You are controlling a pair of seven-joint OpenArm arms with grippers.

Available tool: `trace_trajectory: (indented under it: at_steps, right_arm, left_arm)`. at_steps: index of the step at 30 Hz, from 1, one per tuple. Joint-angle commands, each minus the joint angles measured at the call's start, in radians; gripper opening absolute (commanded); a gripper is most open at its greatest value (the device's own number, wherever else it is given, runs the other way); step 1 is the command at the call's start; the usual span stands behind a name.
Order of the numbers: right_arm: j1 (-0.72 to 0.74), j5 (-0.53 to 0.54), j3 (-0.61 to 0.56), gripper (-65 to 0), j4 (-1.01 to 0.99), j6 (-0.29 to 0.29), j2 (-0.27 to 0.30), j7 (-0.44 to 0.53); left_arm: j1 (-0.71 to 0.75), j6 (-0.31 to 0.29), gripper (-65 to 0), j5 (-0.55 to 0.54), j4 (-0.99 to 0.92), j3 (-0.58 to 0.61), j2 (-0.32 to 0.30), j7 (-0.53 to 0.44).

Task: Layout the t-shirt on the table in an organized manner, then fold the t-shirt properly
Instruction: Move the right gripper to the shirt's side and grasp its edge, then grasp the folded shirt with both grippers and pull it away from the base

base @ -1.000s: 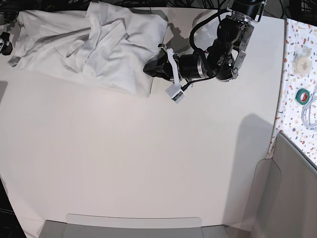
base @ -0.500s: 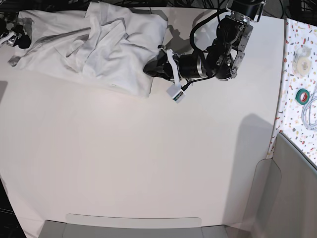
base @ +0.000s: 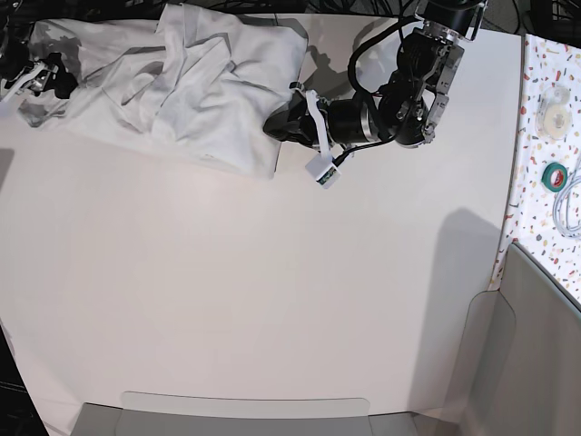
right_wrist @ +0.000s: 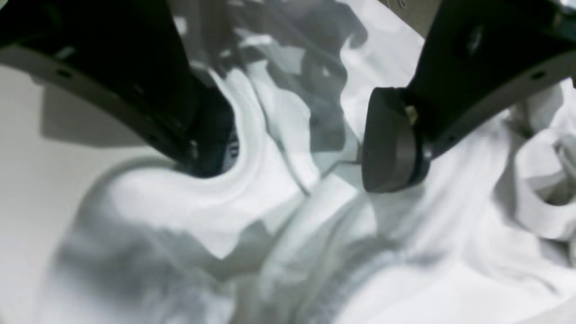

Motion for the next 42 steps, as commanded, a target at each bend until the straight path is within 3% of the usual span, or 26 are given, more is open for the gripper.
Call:
trace_trajectory:
  at_steps: [1, 6, 8, 12, 13, 17, 25, 30, 37, 42]
  right_arm:
    - [-0.011, -0.058, -0.015, -22.5, -0.008, 0.005, -0.018, -0.068]
    - [0.009, -0.06, -0.015, -24.9, -0.008, 0.005, -0.027, -0.068]
    - [0.015, -0.058, -0.015, -33.0, -0.006, 0.005, -0.028, -0.068]
    - [0.041, -0.061, -0.017, -63.4, -0.006, 0.005, -0.028, -0.068]
    - [0.046, -0.061, -0.017, -65.0, -0.006, 0.005, -0.028, -0.068]
    - [0.086, -0.09, -0.011, -65.0, -0.008, 0.005, -0.028, -0.068]
    - [0.167, -0.124, -0.011, -65.0, -0.012, 0.005, -0.039, -0.066]
    - [0.227, -0.148, -0.032, -65.0, 0.0, 0.005, -0.082, -0.066]
    - [0.265, -0.354, -0.129, -65.0, 0.215, 0.005, -0.191, -0.066]
    - [0.267, -0.425, -0.19, -65.0, 0.391, 0.005, -0.217, -0.066]
  left_arm:
    - [-0.012, -0.009, -63.8, -0.021, 0.015, -0.002, 0.0, -0.01]
    - [-0.014, -0.007, -63.8, -0.021, 0.015, -0.008, -0.005, -0.001]
    - [-0.012, -0.006, -63.8, -0.023, 0.02, -0.008, -0.033, 0.001]
    - [0.011, -0.006, -63.8, -0.026, 0.021, -0.009, -0.086, 0.001]
    - [0.024, -0.006, -63.8, -0.026, 0.023, -0.009, -0.106, 0.001]
    - [0.067, -0.006, -63.8, -0.023, 0.023, -0.025, -0.161, -0.002]
    - [0.221, -0.006, -63.8, -0.021, 0.023, -0.158, -0.188, 0.001]
    - [0.242, -0.004, -63.8, -0.021, 0.014, -0.157, -0.158, 0.001]
    - [0.221, -0.004, -63.8, -0.021, -0.037, -0.157, -0.106, 0.001]
    - [0.179, -0.004, -63.9, -0.021, -0.12, -0.157, -0.082, 0.014]
